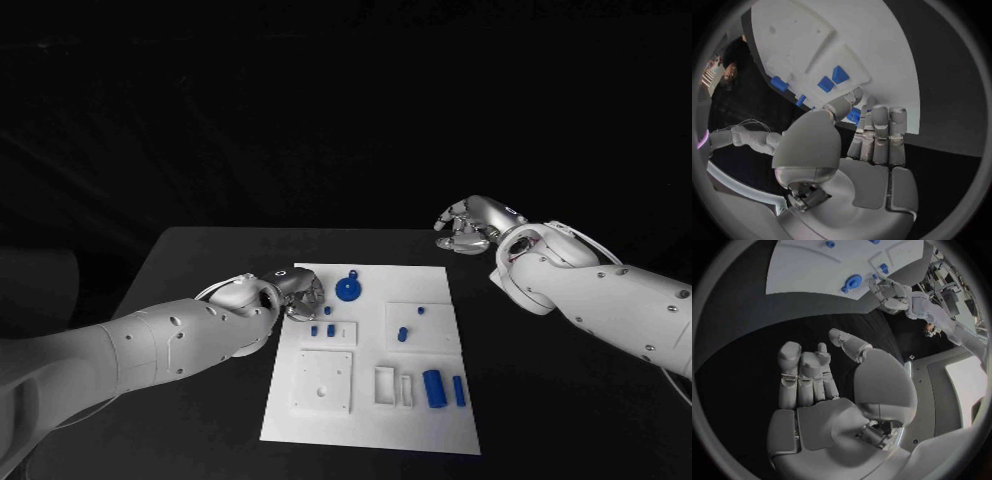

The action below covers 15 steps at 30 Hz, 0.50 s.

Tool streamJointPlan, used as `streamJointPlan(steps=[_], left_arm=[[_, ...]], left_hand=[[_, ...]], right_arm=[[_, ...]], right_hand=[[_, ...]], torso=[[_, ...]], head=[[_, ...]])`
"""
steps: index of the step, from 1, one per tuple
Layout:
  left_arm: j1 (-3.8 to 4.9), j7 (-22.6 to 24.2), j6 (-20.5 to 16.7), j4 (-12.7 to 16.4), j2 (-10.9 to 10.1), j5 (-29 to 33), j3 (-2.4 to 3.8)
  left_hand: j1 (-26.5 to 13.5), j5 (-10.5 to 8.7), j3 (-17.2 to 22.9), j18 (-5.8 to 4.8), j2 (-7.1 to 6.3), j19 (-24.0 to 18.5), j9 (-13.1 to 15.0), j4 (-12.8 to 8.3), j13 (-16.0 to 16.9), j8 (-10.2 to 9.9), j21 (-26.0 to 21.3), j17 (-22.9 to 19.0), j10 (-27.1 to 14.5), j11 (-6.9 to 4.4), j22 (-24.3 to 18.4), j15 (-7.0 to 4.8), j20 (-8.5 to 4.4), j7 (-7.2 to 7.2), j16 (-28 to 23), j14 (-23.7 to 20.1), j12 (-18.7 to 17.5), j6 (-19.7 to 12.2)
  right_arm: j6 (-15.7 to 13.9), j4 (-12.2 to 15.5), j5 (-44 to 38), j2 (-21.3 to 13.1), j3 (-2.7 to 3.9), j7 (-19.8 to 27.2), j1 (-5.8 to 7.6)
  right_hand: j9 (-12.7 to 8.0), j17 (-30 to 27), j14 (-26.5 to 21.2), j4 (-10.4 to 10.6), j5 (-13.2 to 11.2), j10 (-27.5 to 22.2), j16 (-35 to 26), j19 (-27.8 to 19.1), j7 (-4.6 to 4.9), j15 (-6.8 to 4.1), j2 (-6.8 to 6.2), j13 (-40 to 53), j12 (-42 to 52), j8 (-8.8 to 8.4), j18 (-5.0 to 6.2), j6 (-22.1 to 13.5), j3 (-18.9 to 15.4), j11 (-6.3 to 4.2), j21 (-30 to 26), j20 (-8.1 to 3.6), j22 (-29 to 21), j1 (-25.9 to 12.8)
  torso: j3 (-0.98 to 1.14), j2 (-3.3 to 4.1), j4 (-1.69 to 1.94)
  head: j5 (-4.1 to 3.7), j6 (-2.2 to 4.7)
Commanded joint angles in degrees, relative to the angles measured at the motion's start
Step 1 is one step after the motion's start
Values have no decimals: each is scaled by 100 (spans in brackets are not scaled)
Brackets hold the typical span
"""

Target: Assemble the parts on the task board

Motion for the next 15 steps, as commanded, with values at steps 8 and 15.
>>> streamJointPlan(steps=[8, 15], left_arm=[[15, 313, -617, 54, -214, 756, 113], [135, 804, -687, 247, -388, 2741, 269]], left_hand=[[94, -12, 58, 564, 11, 9, 28, 33, -1, 84, -31, -29, -19, 5, 52, 11, 25, 104, 48, -20, 43, 70], [-203, -44, 22, 479, -31, -288, 47, 180, 3, 176, -346, -280, 6, 26, -78, 45, 93, 156, -387, -365, 38, 128]], right_arm=[[278, 114, 249, -127, -2, 498, -129], [532, 159, 157, -176, -27, 848, -302]], right_hand=[[-29, -8, -88, -65, -15, -161, -128, -144, 77, 50, 47, -129, -145, -86, 396, -109, -37, 41, -99, 4, 62, -18], [-7, -63, -354, -218, -335, -800, -279, -444, 174, 190, 105, -1444, -1904, -80, 396, -162, 4, 169, -328, 111, 37, -23]], torso=[[-1, -9, -4], [7, -8, 3]], head=[[-27, 68], [-146, 129]])
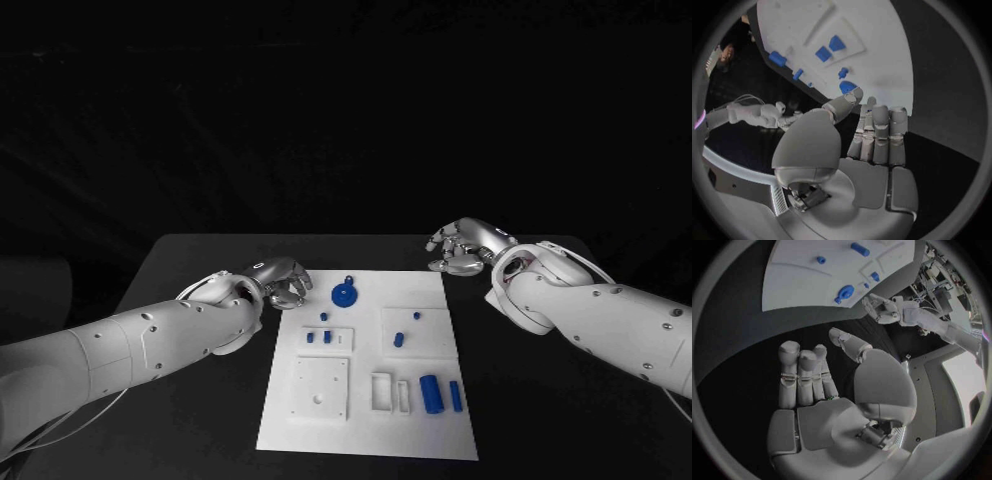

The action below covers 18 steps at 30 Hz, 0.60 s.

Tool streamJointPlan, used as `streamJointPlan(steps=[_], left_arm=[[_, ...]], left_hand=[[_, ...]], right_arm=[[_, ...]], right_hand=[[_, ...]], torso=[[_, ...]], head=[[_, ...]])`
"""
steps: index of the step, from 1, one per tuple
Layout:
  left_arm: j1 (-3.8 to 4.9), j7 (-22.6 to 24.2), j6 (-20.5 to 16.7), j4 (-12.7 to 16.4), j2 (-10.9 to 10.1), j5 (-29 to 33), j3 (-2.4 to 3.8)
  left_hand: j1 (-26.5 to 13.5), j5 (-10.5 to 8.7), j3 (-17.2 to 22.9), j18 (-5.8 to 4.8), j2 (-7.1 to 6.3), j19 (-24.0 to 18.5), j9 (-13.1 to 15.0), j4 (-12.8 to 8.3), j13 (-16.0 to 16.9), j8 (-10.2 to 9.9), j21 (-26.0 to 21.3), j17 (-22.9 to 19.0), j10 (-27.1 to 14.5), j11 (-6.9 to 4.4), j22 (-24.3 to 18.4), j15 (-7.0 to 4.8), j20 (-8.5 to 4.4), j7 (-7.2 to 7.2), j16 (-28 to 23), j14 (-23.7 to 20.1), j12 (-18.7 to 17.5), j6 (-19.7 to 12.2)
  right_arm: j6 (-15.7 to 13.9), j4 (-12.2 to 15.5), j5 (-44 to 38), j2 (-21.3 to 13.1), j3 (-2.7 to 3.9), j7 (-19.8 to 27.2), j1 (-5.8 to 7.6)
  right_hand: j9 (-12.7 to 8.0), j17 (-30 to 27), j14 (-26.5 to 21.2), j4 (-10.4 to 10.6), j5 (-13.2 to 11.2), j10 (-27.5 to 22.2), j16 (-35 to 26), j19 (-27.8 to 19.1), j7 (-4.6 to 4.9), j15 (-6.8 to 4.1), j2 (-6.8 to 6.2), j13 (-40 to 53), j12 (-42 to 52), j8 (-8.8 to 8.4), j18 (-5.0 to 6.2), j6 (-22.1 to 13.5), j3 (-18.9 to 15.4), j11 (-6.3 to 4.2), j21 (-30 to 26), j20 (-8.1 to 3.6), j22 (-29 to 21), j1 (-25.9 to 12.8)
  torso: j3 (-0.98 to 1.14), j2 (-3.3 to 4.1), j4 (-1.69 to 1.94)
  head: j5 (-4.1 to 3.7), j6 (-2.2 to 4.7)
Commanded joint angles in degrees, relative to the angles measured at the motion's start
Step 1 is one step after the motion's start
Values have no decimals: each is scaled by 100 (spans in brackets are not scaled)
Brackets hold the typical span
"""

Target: Assemble the parts on the task board

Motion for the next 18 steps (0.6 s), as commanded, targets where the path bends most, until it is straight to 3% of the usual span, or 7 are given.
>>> streamJointPlan(steps=[1, 4, 6, 8, 11, 18], left_arm=[[78, 549, -187, 119, -72, 1925, 29], [182, 1001, -113, 300, -199, 3260, 37], [231, 1247, -201, 449, -273, 4448, 41], [285, 1411, -165, 583, -341, 5455, 41], [337, 1527, -65, 753, -428, 6069, 41], [365, 1681, 185, 1183, -647, 6245, 41]], left_hand=[[-176, -28, 4, 455, -5, -286, 9, 71, -4, 39, -261, -173, -2, 42, -109, 32, 39, 23, -342, -279, 11, -12], [-382, -66, -48, 313, 21, -619, 18, 150, -17, 75, -693, -476, -56, 110, -314, 109, 126, 24, -930, -573, -1, -52], [-797, -65, -190, 224, 91, -759, 23, 419, -19, 83, -879, -605, -58, 145, -409, 167, 191, 42, -1197, -723, 5, -78], [-848, -76, -226, 185, 129, -929, 45, 423, -15, 114, -1099, -742, -41, 153, -515, 191, 207, 25, -1489, -836, 18, -93], [-783, -76, -244, 95, 177, -1113, 75, 298, -10, 160, -1361, -933, -20, 160, -641, 309, 278, 22, -1922, -976, 28, -108], [-755, -75, -301, 34, 245, -1309, 105, 107, -27, 216, -1701, -1168, -63, 185, -789, 498, 440, 41, -2586, -1082, 5, -166]], right_arm=[[337, 39, -70, -34, -16, 434, -55], [443, 75, -498, -43, -69, 483, -138], [479, 86, -749, -37, -117, 484, -186], [465, 93, -995, -24, -136, 479, -245], [453, 77, -1310, 7, -154, 463, -306], [396, -4, -1780, 106, -290, 400, -389]], right_hand=[[17, -1, -21, -63, -59, -147, 5, -13, 70, 76, 78, -574, -737, -18, 439, 16, 29, 63, -44, 1, 38, 21], [47, -14, -16, -175, -128, -162, 19, 26, 156, 192, 124, -1451, -1798, 26, 439, 27, 81, 185, -69, -8, 32, 89], [74, -42, 12, -207, -246, 96, 29, 72, 151, 235, 158, -1985, -2375, 74, 439, 47, 85, 246, -101, 11, 18, 149], [82, -68, 34, -227, -292, 246, 35, 103, 142, 283, 142, -2294, -2719, 96, 439, 55, 96, 288, -124, 20, 11, 204], [91, -96, 51, -254, -297, 319, 40, 126, 122, 299, 148, -2565, -3044, 127, 439, 88, 104, 310, -150, 26, 8, 269], [82, -142, 103, -256, -331, 466, 53, 185, 117, 332, 109, -2861, -3385, 139, 439, 98, 98, 343, -173, 30, 8, 331]], torso=[[7, -2, 6], [2, -2, 9], [1, -4, 7], [5, -8, 7], [6, -7, 12], [1, 6, 7]], head=[[-68, 28], [-108, 51], [-126, 50], [-130, 52], [-152, 60], [-161, 67]])
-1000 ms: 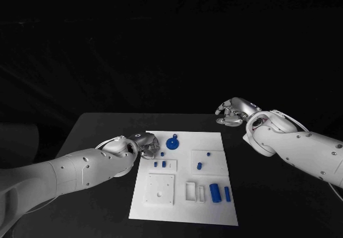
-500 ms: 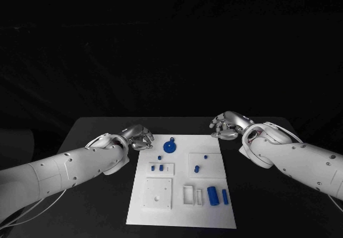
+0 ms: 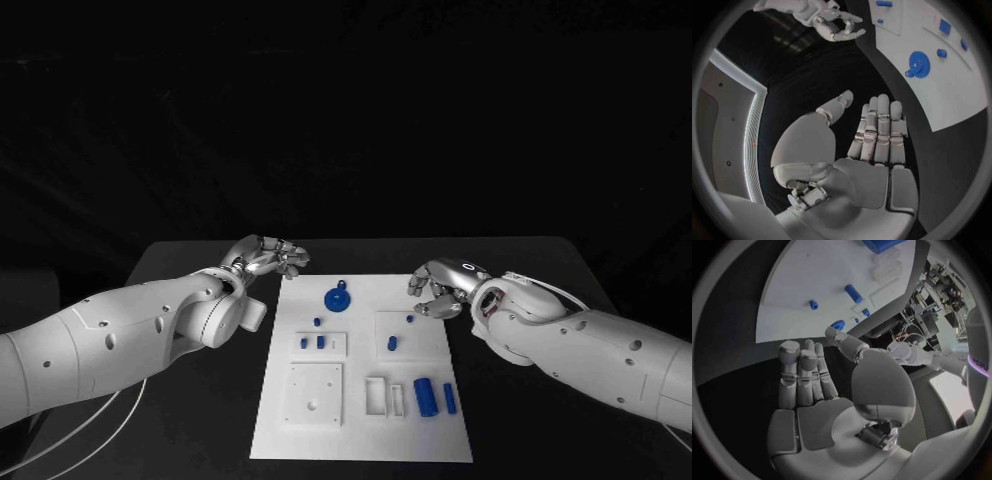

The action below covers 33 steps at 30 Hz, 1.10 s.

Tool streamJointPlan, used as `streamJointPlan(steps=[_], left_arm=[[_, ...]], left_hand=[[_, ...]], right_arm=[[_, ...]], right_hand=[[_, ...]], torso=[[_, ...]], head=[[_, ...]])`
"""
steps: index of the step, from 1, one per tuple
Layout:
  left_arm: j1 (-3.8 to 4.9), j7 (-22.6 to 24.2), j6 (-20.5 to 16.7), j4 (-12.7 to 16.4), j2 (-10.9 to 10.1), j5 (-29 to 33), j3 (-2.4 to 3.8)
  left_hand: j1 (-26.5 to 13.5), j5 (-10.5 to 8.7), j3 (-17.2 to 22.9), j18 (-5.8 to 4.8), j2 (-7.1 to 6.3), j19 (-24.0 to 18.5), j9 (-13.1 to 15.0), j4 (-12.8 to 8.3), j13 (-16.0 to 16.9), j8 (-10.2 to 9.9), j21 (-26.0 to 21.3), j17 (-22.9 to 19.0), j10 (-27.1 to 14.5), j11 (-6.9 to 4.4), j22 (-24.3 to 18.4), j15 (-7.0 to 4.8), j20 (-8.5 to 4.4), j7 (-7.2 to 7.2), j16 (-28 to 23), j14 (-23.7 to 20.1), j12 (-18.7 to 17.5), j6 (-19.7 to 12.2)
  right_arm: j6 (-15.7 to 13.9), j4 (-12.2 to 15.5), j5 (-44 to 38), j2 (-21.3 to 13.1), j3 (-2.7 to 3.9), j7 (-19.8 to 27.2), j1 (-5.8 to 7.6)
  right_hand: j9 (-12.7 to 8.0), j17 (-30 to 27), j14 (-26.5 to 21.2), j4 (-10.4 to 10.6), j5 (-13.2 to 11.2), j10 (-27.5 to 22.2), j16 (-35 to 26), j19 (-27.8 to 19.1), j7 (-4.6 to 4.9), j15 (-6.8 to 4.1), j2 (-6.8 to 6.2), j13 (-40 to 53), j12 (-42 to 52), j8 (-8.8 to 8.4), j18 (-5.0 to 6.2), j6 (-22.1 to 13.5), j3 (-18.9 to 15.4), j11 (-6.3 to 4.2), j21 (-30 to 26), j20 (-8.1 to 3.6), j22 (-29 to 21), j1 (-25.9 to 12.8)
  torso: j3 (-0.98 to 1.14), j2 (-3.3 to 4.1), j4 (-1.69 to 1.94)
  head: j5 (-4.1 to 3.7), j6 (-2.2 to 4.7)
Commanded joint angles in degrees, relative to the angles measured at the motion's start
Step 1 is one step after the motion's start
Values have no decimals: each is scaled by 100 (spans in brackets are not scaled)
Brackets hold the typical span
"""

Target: Assemble the parts on the task board

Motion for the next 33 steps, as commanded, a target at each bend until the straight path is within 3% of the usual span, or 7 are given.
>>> streamJointPlan(steps=[1, 6, 10, 15, 22, 28, 33], left_arm=[[9, 384, 269, 160, -48, 863, 1], [9, 401, 365, 274, -72, 898, 1], [9, 408, 372, 301, -70, 900, 1], [9, 403, 396, 303, -80, 936, 0], [9, 400, 377, 315, -90, 941, 0], [9, 384, 400, 330, -94, 941, 0], [9, 380, 389, 339, -108, 941, 0]], left_hand=[[-7, -20, -7, -86, 75, -102, 12, -55, -13, 45, -98, -66, -41, 29, -33, 84, 54, 13, -211, -45, 3, -56], [-23, -16, -21, -74, 136, -255, 14, -136, -37, 64, -274, -164, -96, 53, -82, 215, 188, 29, -622, -122, -1, -98], [-31, -18, -32, -59, 161, -271, 15, -160, -43, 75, -311, -174, -103, 54, -85, 241, 215, 31, -744, -112, 3, -108], [-37, -18, -39, -53, 171, -275, 14, -170, -47, 79, -328, -174, -111, 57, -85, 251, 227, 34, -800, -103, 2, -115], [-50, -18, -46, -48, 182, -271, 12, -168, -51, 79, -336, -168, -119, 61, -84, 254, 232, 38, -829, -85, 0, -124], [-49, -17, -46, -44, 187, -267, 10, -171, -53, 78, -340, -163, -123, 63, -82, 253, 233, 41, -845, -72, 0, -134], [-59, -17, -50, -41, 190, -261, 7, -168, -56, 73, -344, -157, -130, 65, -80, 253, 234, 47, -865, -57, 0, -149]], right_arm=[[69, -34, -672, 37, -34, 28, -38], [-57, -122, -904, 119, -86, -81, -98], [-76, -198, -1022, 185, -103, -137, -133], [-118, -303, -1133, 281, -191, -194, -174], [-216, -423, -1219, 372, -199, -280, -210], [-182, -523, -1251, 437, -211, -301, -215], [-146, -588, -1265, 498, -252, -297, -256]], right_hand=[[-7, -12, 5, -45, -26, 53, 31, 38, -25, 39, 12, -60, -67, 35, 399, -15, -6, -1, -39, 3, 9, 62], [-18, -34, 24, -40, -41, 119, 33, 59, -22, 45, -25, -157, -172, 32, 399, -20, -8, 5, -51, 8, 8, 80], [-29, -54, 46, -22, -91, 182, 34, 82, -22, 46, -61, -233, -251, 32, 399, -16, 31, 5, -65, 12, 5, 111], [-36, -70, 60, -6, -121, 239, 35, 98, -27, 44, -73, -286, -302, 37, 399, -4, 69, 3, -76, 17, 3, 128], [-46, -90, 81, 38, -182, 326, 38, 126, -35, 34, -90, -348, -357, 44, 399, 20, 156, -7, -88, 20, 2, 149], [-51, -106, 94, 86, -222, 409, 39, 145, -49, 22, -92, -389, -387, 60, 399, 58, 216, -20, -96, 23, 4, 140], [-53, -118, 108, 128, -286, 494, 43, 158, -70, 4, -64, -414, -398, 82, 399, 108, 275, -40, -102, 25, 8, 132]], torso=[[-4, 11, -4], [-6, 17, -10], [-7, 18, -7], [-7, 20, -4], [-3, 24, -4], [-14, 25, -1], [-4, 22, -11]], head=[[-6, 1], [-16, -6], [-15, -15], [-18, -32], [-2, -44], [-1, -63], [13, -83]])
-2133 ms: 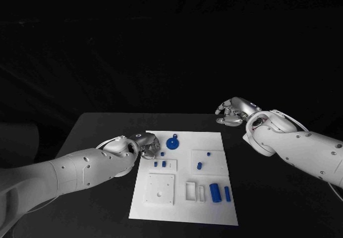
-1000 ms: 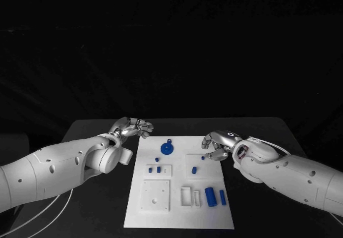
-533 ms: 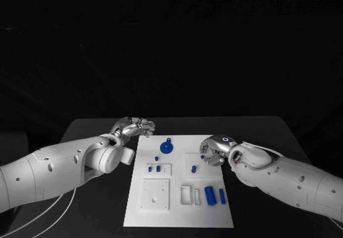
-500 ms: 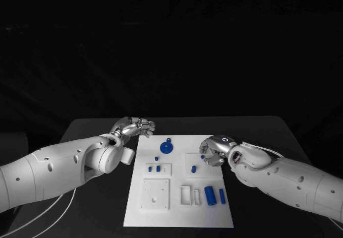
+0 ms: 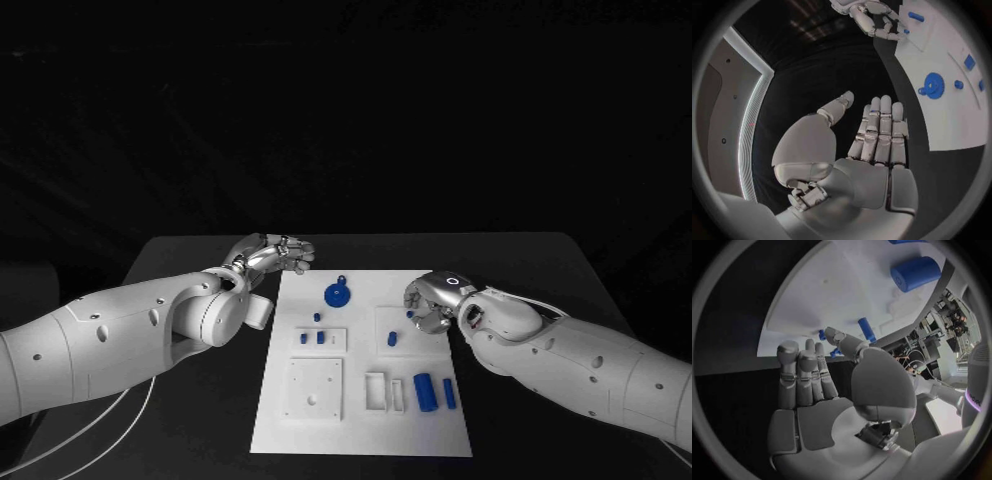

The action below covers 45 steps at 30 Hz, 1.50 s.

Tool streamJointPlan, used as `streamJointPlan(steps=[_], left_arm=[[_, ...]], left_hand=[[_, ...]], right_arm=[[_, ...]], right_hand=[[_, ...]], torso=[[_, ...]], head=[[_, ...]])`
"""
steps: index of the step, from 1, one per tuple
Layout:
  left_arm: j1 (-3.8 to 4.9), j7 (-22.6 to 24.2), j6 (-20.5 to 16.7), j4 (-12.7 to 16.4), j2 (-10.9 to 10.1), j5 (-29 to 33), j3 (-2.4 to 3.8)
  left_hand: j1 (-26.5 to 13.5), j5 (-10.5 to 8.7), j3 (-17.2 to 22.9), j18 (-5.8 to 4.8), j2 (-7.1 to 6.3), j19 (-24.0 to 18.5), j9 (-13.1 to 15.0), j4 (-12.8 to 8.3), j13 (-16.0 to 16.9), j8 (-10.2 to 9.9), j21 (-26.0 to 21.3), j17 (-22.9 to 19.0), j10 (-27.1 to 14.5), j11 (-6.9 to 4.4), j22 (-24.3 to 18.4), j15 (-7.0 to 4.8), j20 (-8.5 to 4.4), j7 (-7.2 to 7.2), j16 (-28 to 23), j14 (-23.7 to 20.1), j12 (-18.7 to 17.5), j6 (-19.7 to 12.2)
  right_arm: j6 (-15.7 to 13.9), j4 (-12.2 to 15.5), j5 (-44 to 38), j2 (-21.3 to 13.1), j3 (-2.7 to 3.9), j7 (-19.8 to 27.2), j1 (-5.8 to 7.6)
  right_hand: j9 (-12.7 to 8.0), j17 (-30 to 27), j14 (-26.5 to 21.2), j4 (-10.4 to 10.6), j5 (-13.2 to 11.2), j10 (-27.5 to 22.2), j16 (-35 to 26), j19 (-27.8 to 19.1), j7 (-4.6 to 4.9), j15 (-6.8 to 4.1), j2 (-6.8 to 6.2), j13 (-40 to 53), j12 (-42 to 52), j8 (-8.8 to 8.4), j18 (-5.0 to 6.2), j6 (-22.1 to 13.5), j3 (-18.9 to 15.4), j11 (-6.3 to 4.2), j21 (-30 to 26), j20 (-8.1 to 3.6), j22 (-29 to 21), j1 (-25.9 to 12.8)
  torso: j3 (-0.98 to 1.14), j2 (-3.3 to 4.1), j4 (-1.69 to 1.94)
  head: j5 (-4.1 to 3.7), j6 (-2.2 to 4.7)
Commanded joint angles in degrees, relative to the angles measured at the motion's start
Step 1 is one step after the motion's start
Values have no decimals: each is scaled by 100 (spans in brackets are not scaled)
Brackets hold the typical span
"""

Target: Assemble the parts on the task board

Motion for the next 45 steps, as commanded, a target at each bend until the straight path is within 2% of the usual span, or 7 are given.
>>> streamJointPlan(steps=[1, 7, 15, 21, 34, 39, 45], left_arm=[[8, 82, 83, 24, -7, 52, 5], [13, 78, 94, 31, -15, 52, 5], [17, 63, 86, 24, -14, 52, 5], [18, 51, 87, 27, -10, 52, 5], [25, 0, 105, 16, -7, 52, 5], [26, -13, 110, 10, -3, 45, 5], [26, -1, 95, 2, 5, 45, 5]], left_hand=[[8, -17, -4, 24, 63, -10, 1, -27, -10, 17, -20, 10, -38, -4, -2, 32, 23, 2, -38, 23, 0, -33], [13, -16, 0, 29, 77, 1, 0, -29, -9, 21, -23, 21, -30, -8, 1, 27, 21, 3, -55, 47, 7, -35], [21, -15, 3, 32, 80, 7, 1, -35, -8, 26, -25, 28, -21, -12, 4, 23, 19, 1, -68, 62, 13, -33], [24, -15, 4, 33, 80, 9, 0, -38, -8, 27, -26, 31, -22, -12, 5, 23, 18, 2, -74, 67, 12, -35], [31, -15, 6, 33, 78, 12, -2, -46, -11, 26, -31, 38, -29, -10, 7, 23, 18, 3, -94, 72, 9, -42], [34, -15, 7, 33, 74, 11, -3, -51, -13, 26, -35, 41, -34, -8, 9, 24, 18, 5, -107, 73, 6, -47], [37, -14, 9, 32, 75, 10, -4, -53, -14, 26, -37, 43, -36, -7, 9, 24, 19, 5, -114, 74, 5, -49]], right_arm=[[21, -31, -158, 40, -27, -38, -34], [32, -68, -195, 88, -41, -47, -71], [79, -96, -241, 174, -54, -60, -101], [114, -135, -331, 232, -66, -131, -141], [163, -156, -731, 230, -78, -464, -151], [75, -146, -838, 224, -82, -527, -151], [-170, -95, -906, 218, -83, -544, -151]], right_hand=[[-7, -14, 43, -1, -63, 83, 20, 48, -5, -14, 45, -18, -26, 25, 462, 52, 63, -10, -24, -4, 12, 27], [-5, -25, 65, 33, -158, 232, 29, 68, -49, -52, 75, -37, -23, 70, 462, 158, 148, -51, -19, -5, 30, 23], [-5, -28, 78, 54, -219, 335, 42, 83, -81, -81, 112, -49, -23, 101, 462, 237, 206, -80, -6, -17, 50, 13], [-10, -28, 84, 97, -357, 452, 56, 87, -120, -114, 177, -61, -30, 133, 462, 335, 348, -114, 12, -34, 80, 19], [14, -29, 90, 105, -389, 762, 64, 90, -229, -222, 242, -22, 28, 242, 462, 595, 576, -224, 45, -83, 103, 67], [17, -30, 95, 100, -395, 796, 64, 96, -242, -234, 229, -13, 23, 253, 462, 624, 636, -237, 49, -91, 102, 101], [29, -32, 118, 116, -401, 884, 65, 125, -269, -265, 186, 13, 34, 284, 462, 689, 716, -268, 63, -113, 99, 145]], torso=[[3, 1, -8], [5, -4, -7], [4, -9, -9], [7, -11, -12], [5, -13, -9], [5, -13, -6], [4, -13, -7]], head=[[9, -18], [22, -57], [25, -65], [23, -62], [-2, -84], [-5, -77], [-15, -77]])
